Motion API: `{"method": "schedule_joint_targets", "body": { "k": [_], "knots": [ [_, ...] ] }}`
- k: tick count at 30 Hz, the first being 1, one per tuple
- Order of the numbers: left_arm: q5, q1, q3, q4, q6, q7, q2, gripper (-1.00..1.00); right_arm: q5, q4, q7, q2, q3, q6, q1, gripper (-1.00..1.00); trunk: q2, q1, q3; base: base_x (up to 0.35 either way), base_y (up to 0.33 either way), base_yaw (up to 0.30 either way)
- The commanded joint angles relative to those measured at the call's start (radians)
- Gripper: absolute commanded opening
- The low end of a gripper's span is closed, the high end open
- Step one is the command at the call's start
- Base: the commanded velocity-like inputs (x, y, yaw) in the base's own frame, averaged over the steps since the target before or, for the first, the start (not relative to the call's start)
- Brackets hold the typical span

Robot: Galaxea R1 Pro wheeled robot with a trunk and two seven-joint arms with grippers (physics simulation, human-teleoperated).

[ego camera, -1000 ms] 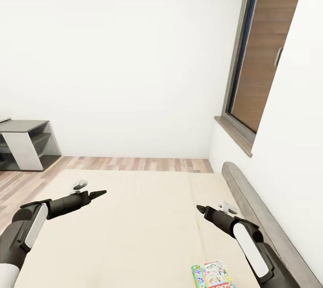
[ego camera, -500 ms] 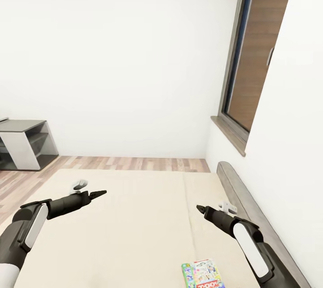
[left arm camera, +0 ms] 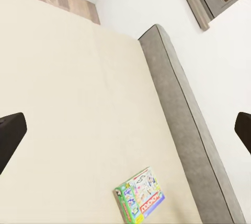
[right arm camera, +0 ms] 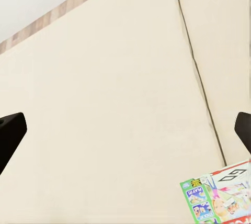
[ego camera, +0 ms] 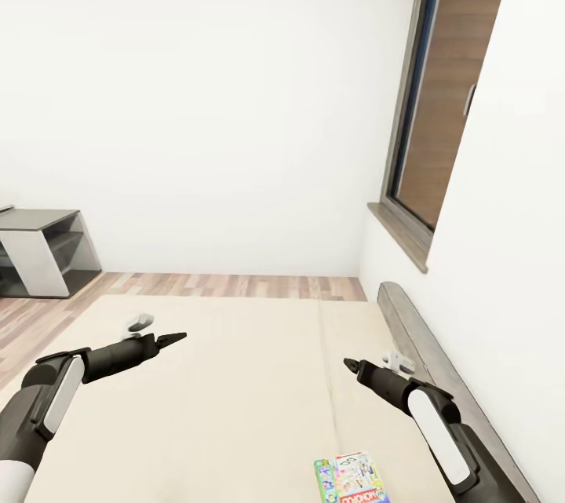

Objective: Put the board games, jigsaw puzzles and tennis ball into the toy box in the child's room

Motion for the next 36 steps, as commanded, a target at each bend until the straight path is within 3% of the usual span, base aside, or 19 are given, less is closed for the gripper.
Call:
{"method": "schedule_joint_targets", "body": {
  "k": [1, 36],
  "knots": [
    [0.001, -0.001, 0.001, 0.0, 0.005, -0.002, -0.001, 1.0, -0.01, -0.001, -0.01, -0.001, 0.002, 0.001, -0.001, 1.0, -0.002, 0.001, -0.001, 0.0, -0.173, 0.0],
    [0.001, -0.001, 0.001, 0.0, 0.005, -0.002, -0.001, 1.0, -0.012, -0.001, -0.011, 0.003, 0.002, 0.006, -0.002, 1.0, -0.002, 0.001, 0.003, 0.0, -0.023, -0.033]
  ]
}}
